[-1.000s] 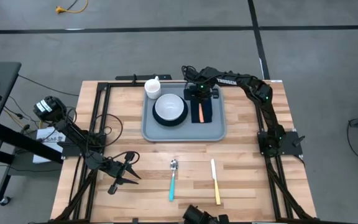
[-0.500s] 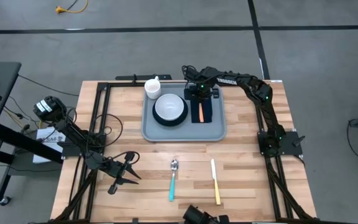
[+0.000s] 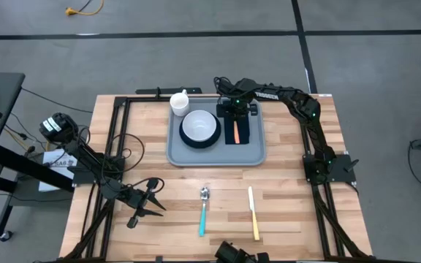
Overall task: Set up tray
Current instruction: Put the orange fork on the blue napkin to the right of the green plate, then put the blue spoon on the blue napkin to the right of the green plate
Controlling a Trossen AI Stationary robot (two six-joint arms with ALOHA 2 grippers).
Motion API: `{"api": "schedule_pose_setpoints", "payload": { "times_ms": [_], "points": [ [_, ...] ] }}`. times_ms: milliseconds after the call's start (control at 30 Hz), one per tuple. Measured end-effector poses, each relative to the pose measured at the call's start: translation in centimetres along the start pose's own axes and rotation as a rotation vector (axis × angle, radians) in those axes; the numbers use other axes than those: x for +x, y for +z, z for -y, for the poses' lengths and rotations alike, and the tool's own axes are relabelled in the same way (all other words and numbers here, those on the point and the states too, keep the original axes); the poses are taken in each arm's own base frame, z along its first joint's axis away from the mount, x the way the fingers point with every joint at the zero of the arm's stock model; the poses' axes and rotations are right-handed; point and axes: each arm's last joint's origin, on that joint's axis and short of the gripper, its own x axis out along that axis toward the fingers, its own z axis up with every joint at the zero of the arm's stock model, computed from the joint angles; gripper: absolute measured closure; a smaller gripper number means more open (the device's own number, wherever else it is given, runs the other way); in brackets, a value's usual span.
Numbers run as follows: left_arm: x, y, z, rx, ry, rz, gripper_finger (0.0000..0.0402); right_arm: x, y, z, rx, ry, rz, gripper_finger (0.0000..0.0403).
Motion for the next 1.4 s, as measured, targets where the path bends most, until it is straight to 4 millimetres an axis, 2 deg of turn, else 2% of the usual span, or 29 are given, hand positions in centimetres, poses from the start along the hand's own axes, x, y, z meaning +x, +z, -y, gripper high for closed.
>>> {"api": "schedule_pose_setpoints", "payload": {
  "times_ms": [467,600,733,867,1067,1167,1233,1400],
  "points": [
    [0.0,0.0,0.0,0.0,-0.002,0.0,0.0315,-0.1,-0.1,0.0,-0.017,0.006,-0.008,0.0342],
    [0.0,0.0,0.0,0.0,-0.002,0.0,0.0315,-0.9,-0.4,0.1,-0.047,0.023,-0.042,0.0342],
    [0.0,0.0,0.0,-0.003,-0.002,0.0,0.0315,-2.7,-1.5,0.4,-0.083,0.003,-0.061,0.0342],
    [0.0,0.0,0.0,-0.006,-0.002,-0.002,0.0315,-5.2,-4.0,0.5,-0.165,-0.133,-0.005,0.0342],
    [0.0,-0.1,0.0,-0.009,-0.002,-0.006,0.0315,-9.6,-9.5,0.9,-0.284,-0.428,0.134,0.0342],
    [0.0,-0.1,0.0,-0.011,-0.004,-0.006,0.0315,-11.2,-12.6,0.8,-0.334,-0.467,0.154,0.0342],
    [0.0,-0.1,0.0,-0.018,-0.003,-0.007,0.0315,-12.3,-14.5,0.4,-0.382,-0.427,0.187,0.0342],
    [0.0,-0.1,0.0,-0.044,-0.003,-0.007,0.0315,-14.8,-19.7,1.6,-0.423,-0.335,0.228,0.0345]
  ]
}}
